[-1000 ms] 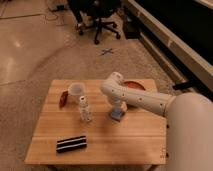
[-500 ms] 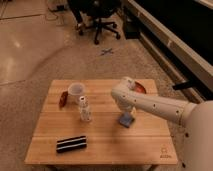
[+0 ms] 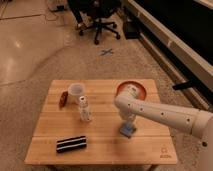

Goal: Wipe the white sponge on the table

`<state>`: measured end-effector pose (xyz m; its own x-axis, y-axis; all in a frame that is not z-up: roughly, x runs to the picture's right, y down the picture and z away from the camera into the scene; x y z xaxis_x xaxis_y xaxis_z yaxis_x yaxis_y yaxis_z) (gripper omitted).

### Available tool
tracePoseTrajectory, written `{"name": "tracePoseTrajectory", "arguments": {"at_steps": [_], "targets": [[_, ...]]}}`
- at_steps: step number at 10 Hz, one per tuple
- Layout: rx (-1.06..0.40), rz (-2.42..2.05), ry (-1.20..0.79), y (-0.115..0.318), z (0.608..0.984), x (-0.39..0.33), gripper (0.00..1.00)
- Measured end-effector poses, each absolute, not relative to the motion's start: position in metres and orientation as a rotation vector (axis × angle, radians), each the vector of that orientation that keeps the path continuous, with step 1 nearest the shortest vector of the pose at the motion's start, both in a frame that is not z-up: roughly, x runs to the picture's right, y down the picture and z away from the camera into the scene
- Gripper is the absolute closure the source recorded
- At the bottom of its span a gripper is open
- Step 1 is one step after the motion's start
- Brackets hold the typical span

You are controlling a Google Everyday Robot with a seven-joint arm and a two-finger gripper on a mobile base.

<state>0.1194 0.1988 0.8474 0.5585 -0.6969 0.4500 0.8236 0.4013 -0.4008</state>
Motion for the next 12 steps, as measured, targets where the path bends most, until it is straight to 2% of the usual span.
{"name": "tracePoseTrajectory", "arguments": {"at_steps": [3,6,8,10,12], "targets": [[-0.613,-1.013,-0.305,0.214,0.836,0.08,0.97],[-0.587,-1.039,-0.355,0.217,0.836,0.049,0.71],[-0.569,-1.06,-0.386,0.217,0.841,0.029,0.48],[-0.545,-1.072,-0.414,0.212,0.845,0.011,0.32],[-0.517,-1.082,-0.431,0.2,0.847,-0.001,0.3]]}}
